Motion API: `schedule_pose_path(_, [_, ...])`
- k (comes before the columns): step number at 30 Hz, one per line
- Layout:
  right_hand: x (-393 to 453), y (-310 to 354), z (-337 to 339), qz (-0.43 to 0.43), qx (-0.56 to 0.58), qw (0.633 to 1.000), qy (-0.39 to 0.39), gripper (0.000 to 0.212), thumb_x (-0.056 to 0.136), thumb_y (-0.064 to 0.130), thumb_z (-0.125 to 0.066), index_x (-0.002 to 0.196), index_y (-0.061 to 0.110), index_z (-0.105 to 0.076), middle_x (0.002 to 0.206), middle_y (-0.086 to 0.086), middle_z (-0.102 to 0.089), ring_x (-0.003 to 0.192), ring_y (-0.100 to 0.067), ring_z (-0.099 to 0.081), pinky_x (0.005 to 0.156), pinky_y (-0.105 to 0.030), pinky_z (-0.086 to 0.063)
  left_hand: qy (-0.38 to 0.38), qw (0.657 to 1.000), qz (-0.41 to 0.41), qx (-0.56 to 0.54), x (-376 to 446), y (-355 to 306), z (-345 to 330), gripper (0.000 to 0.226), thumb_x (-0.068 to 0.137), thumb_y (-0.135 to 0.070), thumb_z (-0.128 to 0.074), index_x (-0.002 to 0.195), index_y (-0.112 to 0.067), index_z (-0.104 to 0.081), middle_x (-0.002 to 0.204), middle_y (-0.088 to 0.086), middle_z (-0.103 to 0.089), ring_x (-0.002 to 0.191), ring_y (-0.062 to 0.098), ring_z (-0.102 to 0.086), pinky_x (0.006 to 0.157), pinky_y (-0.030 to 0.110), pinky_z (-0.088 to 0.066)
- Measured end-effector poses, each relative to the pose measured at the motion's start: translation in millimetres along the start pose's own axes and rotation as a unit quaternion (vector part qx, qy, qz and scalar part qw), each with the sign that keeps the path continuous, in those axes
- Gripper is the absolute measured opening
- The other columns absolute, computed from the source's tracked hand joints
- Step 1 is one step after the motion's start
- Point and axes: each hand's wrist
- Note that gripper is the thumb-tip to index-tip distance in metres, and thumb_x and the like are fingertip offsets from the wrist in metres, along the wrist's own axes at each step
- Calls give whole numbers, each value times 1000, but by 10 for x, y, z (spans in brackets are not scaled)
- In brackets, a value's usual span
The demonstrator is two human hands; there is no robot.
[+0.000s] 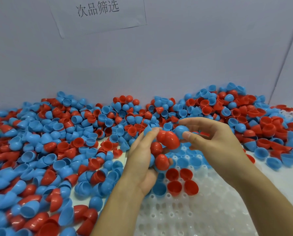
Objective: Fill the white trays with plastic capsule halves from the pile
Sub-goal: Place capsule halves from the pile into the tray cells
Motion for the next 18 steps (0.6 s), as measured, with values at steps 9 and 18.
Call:
schedule_pose_path(9, [-40,81,-36,10,48,998,48,29,87,8,-70,106,30,-73,83,10,-74,73,-1,-69,61,-7,-49,55,998,38,10,-68,-38,-63,52,74,-41,-72,118,-13,-67,94,8,-69,78,18,-67,51,30,-51])
schedule_pose_path(18, [-15,54,-19,32,94,994,-45,41,94,-2,-60,105,36,-71,89,6,-74,68,-7,-67,53,-18,-49,21,997,60,-52,-54,-53,-40,21,85,-33,-70,92,-14,-68,81,11,-71,76,31,-74,44,28,-49])
Point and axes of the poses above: each hand's wrist, its own x-axis towards the middle knuckle, its own z-axis out of the back of the hand, y = z × x
